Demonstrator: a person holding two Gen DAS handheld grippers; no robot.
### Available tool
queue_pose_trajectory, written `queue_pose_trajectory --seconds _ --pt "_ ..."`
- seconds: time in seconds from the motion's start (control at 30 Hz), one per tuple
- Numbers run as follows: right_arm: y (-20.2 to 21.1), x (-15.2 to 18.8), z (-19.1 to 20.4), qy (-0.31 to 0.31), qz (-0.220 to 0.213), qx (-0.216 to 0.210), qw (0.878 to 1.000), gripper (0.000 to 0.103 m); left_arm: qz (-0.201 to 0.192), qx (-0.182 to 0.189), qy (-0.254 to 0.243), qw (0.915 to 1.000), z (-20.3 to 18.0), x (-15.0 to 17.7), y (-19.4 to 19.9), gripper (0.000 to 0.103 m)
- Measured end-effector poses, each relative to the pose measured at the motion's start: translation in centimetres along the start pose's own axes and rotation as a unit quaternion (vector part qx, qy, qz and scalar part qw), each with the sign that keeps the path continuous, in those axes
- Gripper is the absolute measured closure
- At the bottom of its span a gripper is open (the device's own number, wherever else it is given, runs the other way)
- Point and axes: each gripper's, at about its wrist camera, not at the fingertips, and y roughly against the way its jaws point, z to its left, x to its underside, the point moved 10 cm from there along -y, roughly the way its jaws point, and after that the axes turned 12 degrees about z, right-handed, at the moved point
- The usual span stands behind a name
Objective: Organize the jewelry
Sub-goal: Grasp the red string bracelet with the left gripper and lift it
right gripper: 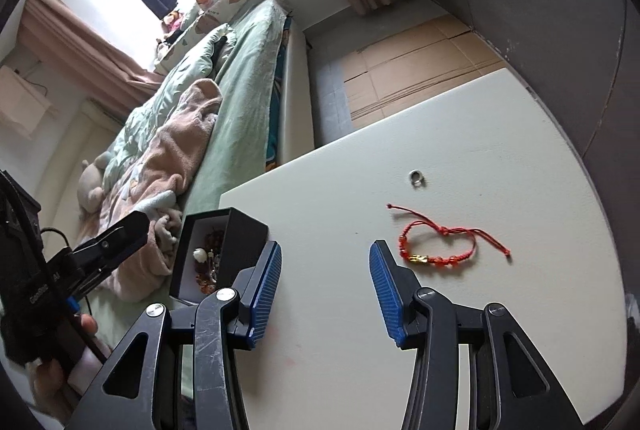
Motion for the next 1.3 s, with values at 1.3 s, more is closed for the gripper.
queue_pose_trajectory --seconds 1.3 --pt "5.7 1.6 -15.8 -0.141 0.003 0.085 0.986 0.03 0.104 -0.023 -0.087 0.9905 -9.7 3.7 -15.5 0.067"
